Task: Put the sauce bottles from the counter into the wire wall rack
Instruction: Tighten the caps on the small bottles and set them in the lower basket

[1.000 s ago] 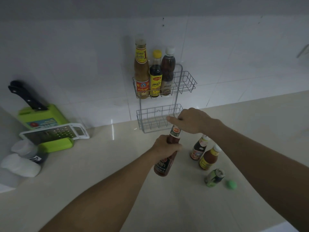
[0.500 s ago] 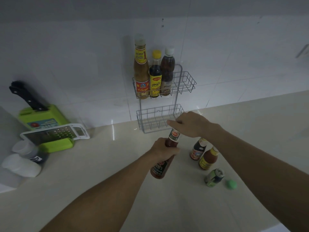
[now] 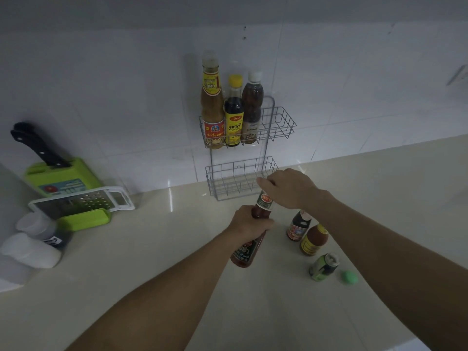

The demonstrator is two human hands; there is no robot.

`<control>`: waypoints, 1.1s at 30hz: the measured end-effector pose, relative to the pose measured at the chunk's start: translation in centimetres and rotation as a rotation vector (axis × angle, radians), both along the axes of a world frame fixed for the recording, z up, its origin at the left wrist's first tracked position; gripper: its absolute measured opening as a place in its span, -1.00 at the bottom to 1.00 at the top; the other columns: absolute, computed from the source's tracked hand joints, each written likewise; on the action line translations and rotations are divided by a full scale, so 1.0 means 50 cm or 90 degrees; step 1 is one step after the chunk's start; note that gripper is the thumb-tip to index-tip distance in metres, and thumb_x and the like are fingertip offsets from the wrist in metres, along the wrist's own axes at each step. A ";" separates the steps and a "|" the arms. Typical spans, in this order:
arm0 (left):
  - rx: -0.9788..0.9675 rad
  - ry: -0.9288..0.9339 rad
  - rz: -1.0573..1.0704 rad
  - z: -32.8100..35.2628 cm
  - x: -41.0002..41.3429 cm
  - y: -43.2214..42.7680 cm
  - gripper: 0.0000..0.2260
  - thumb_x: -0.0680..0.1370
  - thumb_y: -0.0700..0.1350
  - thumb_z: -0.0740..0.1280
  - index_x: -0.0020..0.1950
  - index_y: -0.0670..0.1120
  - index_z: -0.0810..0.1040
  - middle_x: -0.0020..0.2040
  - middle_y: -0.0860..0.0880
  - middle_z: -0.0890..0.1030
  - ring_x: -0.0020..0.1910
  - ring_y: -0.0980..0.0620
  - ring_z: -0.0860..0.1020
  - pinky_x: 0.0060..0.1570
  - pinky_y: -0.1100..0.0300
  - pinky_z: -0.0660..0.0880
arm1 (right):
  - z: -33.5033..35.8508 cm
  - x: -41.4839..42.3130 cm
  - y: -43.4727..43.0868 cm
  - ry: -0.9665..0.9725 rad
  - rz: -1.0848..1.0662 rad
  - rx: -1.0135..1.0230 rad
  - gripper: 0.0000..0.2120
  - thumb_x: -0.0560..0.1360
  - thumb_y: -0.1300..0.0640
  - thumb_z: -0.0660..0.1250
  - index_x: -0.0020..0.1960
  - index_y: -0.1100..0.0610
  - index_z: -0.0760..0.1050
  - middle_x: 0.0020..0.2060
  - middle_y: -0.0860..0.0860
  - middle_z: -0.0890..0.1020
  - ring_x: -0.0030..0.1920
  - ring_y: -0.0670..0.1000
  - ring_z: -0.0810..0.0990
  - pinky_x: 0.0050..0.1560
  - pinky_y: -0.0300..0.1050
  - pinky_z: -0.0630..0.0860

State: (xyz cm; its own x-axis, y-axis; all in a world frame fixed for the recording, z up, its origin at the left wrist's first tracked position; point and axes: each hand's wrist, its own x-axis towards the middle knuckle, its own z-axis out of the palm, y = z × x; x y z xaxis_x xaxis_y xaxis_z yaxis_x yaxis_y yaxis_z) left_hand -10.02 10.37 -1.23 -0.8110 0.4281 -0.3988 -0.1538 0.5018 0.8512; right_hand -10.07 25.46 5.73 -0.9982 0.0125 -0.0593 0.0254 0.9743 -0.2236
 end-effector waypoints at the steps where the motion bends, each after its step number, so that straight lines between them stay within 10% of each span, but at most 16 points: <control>1: 0.002 0.011 0.010 0.000 0.000 0.002 -0.89 0.27 -0.07 0.45 -0.38 -0.02 0.54 -0.42 0.01 0.61 -0.41 0.02 0.58 -0.33 0.22 0.52 | -0.002 -0.001 -0.004 0.019 -0.019 0.002 -0.46 0.61 -0.18 0.01 -0.39 0.11 0.40 -0.42 0.05 0.53 -0.31 0.11 0.55 -0.33 -0.11 0.39; 7: 0.027 0.048 0.064 -0.026 0.019 0.007 -0.89 0.26 -0.01 0.42 -0.34 0.00 0.54 -0.39 0.00 0.61 -0.41 0.03 0.58 -0.34 0.19 0.52 | -0.024 -0.001 -0.020 0.021 -0.060 0.002 -0.56 0.59 -0.12 0.06 -0.39 0.06 0.28 -0.39 0.03 0.42 -0.22 0.19 0.51 -0.29 -0.09 0.34; 13: 0.052 0.068 0.119 -0.036 0.007 0.006 -0.93 0.39 -0.11 0.44 -0.25 0.02 0.57 -0.29 -0.02 0.66 -0.29 -0.01 0.65 -0.26 0.14 0.59 | -0.059 0.021 -0.040 -0.042 -0.160 -0.376 -0.39 0.37 -0.50 0.27 -0.23 0.08 0.58 -0.32 -0.04 0.62 -0.29 -0.11 0.59 -0.33 -0.24 0.40; 20: 0.166 0.135 0.104 -0.031 -0.051 -0.004 -0.68 0.29 -0.16 0.43 -0.07 -0.36 0.64 -0.14 -0.38 0.64 -0.11 -0.31 0.68 -0.17 -0.18 0.66 | -0.115 -0.004 -0.049 -0.005 -0.084 -0.448 -0.64 0.44 -0.05 0.51 0.19 0.06 0.64 0.03 -0.03 0.66 0.00 -0.10 0.58 -0.18 -0.49 0.36; 25: 0.098 0.017 0.155 -0.036 -0.096 -0.040 -0.22 0.33 0.01 0.42 0.49 -0.23 0.27 0.38 -0.18 0.34 0.35 -0.14 0.43 0.29 -0.05 0.51 | -0.110 -0.070 -0.051 0.080 -0.084 -0.421 -0.75 0.44 0.00 0.51 0.07 0.06 0.61 -0.12 -0.07 0.65 -0.07 -0.06 0.64 -0.18 -0.54 0.38; 29: 0.001 0.015 0.189 -0.064 -0.148 -0.071 -0.34 0.53 -0.16 0.32 0.58 -0.21 0.15 0.52 -0.16 0.19 0.47 -0.20 0.31 0.41 -0.07 0.38 | -0.096 -0.128 -0.058 0.169 -0.068 -0.459 -0.73 0.43 -0.04 0.48 0.06 0.02 0.55 -0.10 -0.04 0.68 -0.07 0.00 0.66 -0.05 -0.15 0.56; 33: -0.043 -0.037 0.181 -0.081 -0.191 -0.084 -0.28 0.59 -0.17 0.24 0.66 -0.14 -0.06 0.65 -0.11 -0.04 0.59 -0.16 0.15 0.45 0.03 0.25 | -0.100 -0.166 -0.077 0.217 0.017 -0.490 -0.82 0.44 0.00 0.44 -0.04 -0.18 0.47 -0.19 -0.16 0.62 -0.15 -0.09 0.59 -0.12 -0.23 0.52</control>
State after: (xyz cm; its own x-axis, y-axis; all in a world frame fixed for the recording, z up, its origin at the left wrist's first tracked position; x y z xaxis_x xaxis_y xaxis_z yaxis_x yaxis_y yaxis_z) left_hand -19.59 6.17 -5.28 -0.8696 0.1574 -0.4680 -0.3441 0.4867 0.8030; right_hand -18.37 21.62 0.74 -0.9625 0.0686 0.2625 -0.1840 0.5460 -0.8173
